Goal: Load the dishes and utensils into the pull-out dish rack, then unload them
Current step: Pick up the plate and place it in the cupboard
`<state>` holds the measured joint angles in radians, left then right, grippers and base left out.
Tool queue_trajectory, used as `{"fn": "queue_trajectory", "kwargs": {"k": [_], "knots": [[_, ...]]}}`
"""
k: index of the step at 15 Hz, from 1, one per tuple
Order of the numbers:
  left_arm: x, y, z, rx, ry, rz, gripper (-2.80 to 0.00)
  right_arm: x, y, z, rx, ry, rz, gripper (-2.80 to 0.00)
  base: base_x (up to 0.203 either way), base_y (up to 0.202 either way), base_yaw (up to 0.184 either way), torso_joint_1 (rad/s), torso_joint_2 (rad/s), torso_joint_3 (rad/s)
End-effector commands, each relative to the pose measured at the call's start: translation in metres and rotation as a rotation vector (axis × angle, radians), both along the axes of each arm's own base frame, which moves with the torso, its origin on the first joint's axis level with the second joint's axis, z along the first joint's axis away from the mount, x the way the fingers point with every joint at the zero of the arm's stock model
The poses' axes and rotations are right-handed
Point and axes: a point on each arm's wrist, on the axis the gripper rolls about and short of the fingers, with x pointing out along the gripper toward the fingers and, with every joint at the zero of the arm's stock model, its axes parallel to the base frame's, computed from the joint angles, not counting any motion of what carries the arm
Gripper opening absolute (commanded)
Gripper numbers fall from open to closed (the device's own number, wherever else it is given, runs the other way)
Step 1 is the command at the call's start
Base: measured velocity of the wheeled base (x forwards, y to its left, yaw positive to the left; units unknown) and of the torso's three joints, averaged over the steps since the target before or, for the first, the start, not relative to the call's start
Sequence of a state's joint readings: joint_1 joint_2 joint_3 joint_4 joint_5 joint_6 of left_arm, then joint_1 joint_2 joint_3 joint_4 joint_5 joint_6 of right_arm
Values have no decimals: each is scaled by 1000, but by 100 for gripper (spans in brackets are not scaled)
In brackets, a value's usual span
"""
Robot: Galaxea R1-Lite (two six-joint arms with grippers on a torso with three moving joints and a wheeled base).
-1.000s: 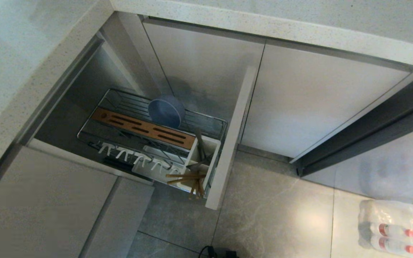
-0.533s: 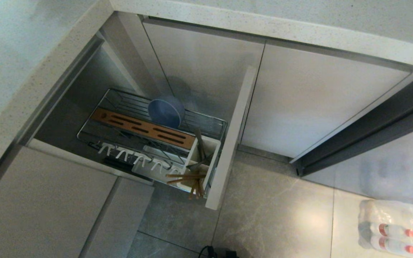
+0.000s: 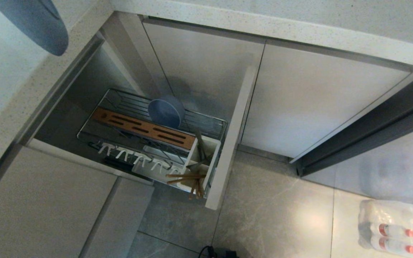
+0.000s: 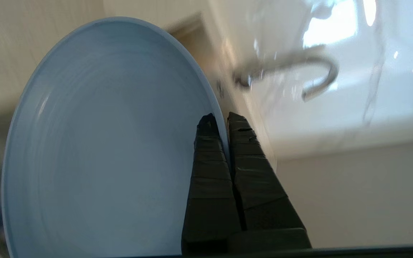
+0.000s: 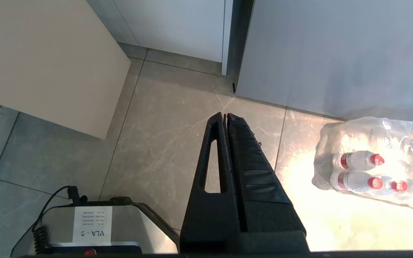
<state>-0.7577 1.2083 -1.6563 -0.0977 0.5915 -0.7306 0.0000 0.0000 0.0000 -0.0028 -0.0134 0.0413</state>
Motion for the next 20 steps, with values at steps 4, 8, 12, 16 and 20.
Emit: {"fn": "queue_trajectory", "kwargs": {"k": [4,8,12,16,20], "knots": [[16,-55,-22,45,134,-70,-280,0,0,0,0,1,0,-280,0,0,0,0,0,0],[38,-91,-47,88,210,57,-280,0,0,0,0,1,0,-280,0,0,0,0,0,0],[51,-133,-84,105,307,185,-280,0,0,0,0,1,0,-280,0,0,0,0,0,0],[61,-149,-99,59,317,244,-280,0,0,0,0,1,0,-280,0,0,0,0,0,0],[67,-159,-127,59,329,270,-280,0,0,0,0,1,0,-280,0,0,0,0,0,0]]}}
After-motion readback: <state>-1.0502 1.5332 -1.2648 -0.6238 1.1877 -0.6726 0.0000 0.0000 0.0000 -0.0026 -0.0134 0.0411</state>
